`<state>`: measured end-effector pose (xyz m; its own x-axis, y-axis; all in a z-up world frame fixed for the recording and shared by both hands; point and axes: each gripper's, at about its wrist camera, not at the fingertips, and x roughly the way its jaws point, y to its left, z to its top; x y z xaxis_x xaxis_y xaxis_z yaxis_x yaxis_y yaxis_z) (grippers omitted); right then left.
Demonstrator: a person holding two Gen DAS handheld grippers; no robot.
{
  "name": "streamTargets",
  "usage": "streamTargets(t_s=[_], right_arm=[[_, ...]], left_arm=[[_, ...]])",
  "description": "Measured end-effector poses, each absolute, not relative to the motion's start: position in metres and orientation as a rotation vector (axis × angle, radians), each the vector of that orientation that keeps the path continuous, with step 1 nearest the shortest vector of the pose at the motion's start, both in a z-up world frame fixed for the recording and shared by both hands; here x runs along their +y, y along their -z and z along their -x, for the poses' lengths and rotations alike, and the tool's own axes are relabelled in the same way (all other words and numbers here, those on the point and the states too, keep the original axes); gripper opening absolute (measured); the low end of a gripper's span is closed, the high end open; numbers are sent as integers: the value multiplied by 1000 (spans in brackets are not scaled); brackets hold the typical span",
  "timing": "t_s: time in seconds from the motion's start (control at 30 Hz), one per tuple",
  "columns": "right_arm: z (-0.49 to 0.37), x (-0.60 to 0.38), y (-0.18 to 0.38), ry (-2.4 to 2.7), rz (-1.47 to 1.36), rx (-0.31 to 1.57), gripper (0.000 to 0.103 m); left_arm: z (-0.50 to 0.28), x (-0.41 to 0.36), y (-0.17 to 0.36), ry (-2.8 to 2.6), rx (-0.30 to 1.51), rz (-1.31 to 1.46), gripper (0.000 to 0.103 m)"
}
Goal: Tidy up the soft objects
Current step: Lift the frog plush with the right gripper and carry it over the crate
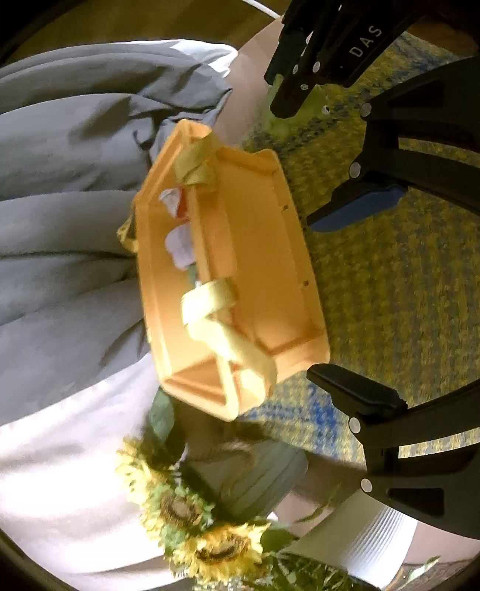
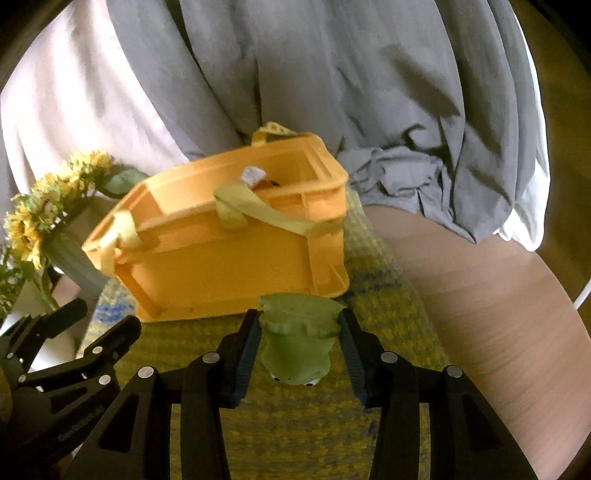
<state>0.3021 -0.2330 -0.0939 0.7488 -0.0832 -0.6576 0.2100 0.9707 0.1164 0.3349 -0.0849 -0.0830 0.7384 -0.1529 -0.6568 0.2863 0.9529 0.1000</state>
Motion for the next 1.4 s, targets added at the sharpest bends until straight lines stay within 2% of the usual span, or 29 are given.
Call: streamTargets(t_s=[0.47, 0.83, 1.4], right_arm=[[-299, -213, 51, 115, -184, 568, 44], [-312, -200, 21, 71, -190, 464, 44], [-337, -180, -2, -4, -176, 385, 44]], left_arm=[[-324, -57, 34, 207, 559, -155, 74], [-324, -39, -1, 157, 464, -139, 80], [-346, -22, -13, 109, 428, -105, 83]])
